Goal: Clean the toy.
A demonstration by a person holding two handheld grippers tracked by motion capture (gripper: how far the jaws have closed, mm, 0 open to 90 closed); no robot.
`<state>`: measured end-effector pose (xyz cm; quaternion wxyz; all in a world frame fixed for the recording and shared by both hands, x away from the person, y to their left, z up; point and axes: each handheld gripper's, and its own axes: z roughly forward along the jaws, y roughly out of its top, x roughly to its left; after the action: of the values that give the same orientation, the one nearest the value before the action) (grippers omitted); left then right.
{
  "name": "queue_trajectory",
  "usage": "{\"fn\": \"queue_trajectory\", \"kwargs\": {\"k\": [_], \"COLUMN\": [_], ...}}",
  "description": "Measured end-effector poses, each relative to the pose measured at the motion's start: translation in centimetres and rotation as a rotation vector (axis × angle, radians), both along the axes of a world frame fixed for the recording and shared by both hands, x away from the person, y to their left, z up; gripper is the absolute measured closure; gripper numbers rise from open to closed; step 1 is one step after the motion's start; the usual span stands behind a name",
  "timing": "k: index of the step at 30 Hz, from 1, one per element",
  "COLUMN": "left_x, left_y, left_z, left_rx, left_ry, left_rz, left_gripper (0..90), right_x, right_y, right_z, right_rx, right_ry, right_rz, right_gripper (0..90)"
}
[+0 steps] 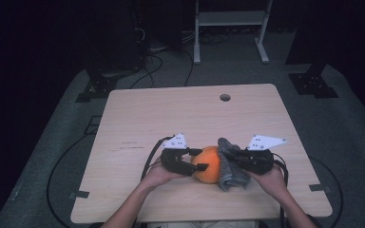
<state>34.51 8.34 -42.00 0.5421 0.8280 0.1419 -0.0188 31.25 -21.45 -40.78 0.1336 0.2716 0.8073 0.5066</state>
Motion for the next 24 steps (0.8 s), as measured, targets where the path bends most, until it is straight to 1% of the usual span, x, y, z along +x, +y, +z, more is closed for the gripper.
{"fn": "queue_trajectory", "kwargs": {"k": [1,2,3,4,5,6,7,8,9,10,12,13,14,15,16,17,18,19,21,23,24], "left_x": [0.0,0.1,0.3,0.5,0.6,0.7,0.5,0.3,0.2,0.1,0.1,0.0,0.0,-0.1,-0.1,0.0,0.0,0.1,0.2,0.2,0.2], "left_y": [0.1,0.0,-0.2,-0.5,-0.7,-0.8,-0.9,-0.8,-0.8,-0.9,-1.0,-1.1,-1.2,-1.2,-1.1,-0.8,-0.8,-0.7,-0.7,-0.6,-0.6], "left_z": [0.0,0.0,-0.2,-0.4,-0.8,-1.1,-1.1,-1.1,-1.1,-1.1,-1.1,-1.0,-1.0,-1.0,-1.0,-1.1,-1.1,-1.1,-1.1,-1.1,-1.1], "left_rx": [-0.009,0.000,0.034,0.067,0.073,0.068,0.074,0.073,0.070,0.073,0.067,0.070,0.072,0.076,0.079,0.075,0.075,0.071,0.062,0.056,0.055], "left_ry": [0.005,0.006,0.001,0.008,0.033,0.048,0.036,0.012,0.004,-0.003,-0.008,-0.016,-0.021,-0.023,-0.021,-0.014,-0.014,-0.015,-0.007,-0.002,0.000], "left_rz": [0.000,0.031,0.069,0.085,0.078,0.066,0.066,0.063,0.064,0.067,0.071,0.068,0.067,0.069,0.070,0.077,0.077,0.077,0.077,0.077,0.077], "left_gripper": [30.7,24.5,17.8,17.8,14.4,14.2,15.7,20.8,27.8,27.8,33.2,34.6,35.6,36.1,36.9,38.2,38.8,38.8,39.2,39.3,39.2], "right_x": [0.2,0.1,0.0,0.0,-0.1,-0.2,-0.3,-0.4,-0.7,-0.7,-1.0,-1.3,-1.5,-1.6,-1.5,-0.9,-0.9,-0.7,-0.2,0.0,0.2], "right_y": [-0.8,-1.1,-1.2,-1.2,-1.1,-1.0,-0.8,-0.6,-0.3,-0.3,0.5,1.0,1.9,2.2,2.6,2.2,2.2,2.0,1.1,0.2,-0.6], "right_z": [-0.2,-0.3,-0.3,-0.3,-0.3,-0.2,0.0,0.2,0.6,0.6,1.2,1.4,1.7,1.7,1.7,1.4,1.4,1.2,0.9,0.6,0.4], "right_rx": [0.023,0.033,0.030,0.030,0.025,0.017,0.006,0.011,0.038,0.038,0.068,0.072,0.050,0.032,0.010,0.010,0.010,0.008,0.019,0.010,0.006], "right_ry": [0.017,0.025,0.019,0.019,0.019,0.013,0.005,0.000,-0.002,-0.002,-0.011,-0.018,-0.038,-0.051,-0.059,-0.044,-0.044,-0.040,-0.017,-0.011,-0.005], "right_rz": [-0.014,-0.017,-0.016,-0.016,-0.015,-0.012,-0.010,-0.004,0.012,0.012,0.057,0.082,0.099,0.102,0.098,0.077,0.077,0.064,0.036,-0.002,-0.029], "right_gripper": [81.6,81.6,81.5,81.5,81.6,81.5,81.6,81.6,81.7,81.7,81.8,81.8,81.8,81.8,81.9,82.1,82.1,82.1,82.1,82.1,82.1]}}
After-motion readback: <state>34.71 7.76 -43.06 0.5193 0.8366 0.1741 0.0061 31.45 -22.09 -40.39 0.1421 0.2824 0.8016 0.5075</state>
